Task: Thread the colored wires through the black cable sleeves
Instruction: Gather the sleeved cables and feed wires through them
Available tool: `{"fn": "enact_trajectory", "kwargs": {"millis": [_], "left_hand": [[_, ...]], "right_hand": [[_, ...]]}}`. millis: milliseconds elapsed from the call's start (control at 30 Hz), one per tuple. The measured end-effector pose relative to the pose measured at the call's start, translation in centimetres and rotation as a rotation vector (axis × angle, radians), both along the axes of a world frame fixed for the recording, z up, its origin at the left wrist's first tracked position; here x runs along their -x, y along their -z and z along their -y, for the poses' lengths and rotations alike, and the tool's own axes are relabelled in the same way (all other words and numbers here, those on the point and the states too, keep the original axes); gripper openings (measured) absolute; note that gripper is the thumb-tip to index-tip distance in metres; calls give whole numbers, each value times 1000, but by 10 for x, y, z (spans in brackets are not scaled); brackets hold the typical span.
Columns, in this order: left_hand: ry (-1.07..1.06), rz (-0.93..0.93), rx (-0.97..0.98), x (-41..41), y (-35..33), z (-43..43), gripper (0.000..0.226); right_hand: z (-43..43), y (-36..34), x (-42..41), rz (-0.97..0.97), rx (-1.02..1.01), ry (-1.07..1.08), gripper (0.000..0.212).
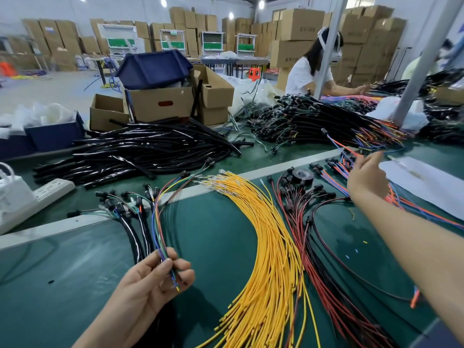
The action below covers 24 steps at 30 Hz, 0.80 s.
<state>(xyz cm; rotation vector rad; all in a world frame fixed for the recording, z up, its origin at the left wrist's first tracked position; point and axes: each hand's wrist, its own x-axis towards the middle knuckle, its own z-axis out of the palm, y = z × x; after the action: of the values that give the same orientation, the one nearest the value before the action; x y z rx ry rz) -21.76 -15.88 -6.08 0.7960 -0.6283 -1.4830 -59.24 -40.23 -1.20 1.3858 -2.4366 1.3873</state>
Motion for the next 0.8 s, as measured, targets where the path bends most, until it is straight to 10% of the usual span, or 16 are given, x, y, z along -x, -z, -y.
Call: {"fn": "enact_trajectory", "kwargs": {"millis": [233,433,633,800], "left_hand": [[22,57,-6,8,-6,2,17],[-22,62,-36,6,-6,0,16],[-7,-14,-76,1,2,0,9],[73,10,-92,-2,-2,5,6]], "right_hand": [[1,-99,-53,-156,100,-271,51],[-51,-158,-139,466,536,-738,50],[-105,-93,-191,1399,-17,-1217,48],[-111,-26,-226,1199,-525,-1292,48]]}}
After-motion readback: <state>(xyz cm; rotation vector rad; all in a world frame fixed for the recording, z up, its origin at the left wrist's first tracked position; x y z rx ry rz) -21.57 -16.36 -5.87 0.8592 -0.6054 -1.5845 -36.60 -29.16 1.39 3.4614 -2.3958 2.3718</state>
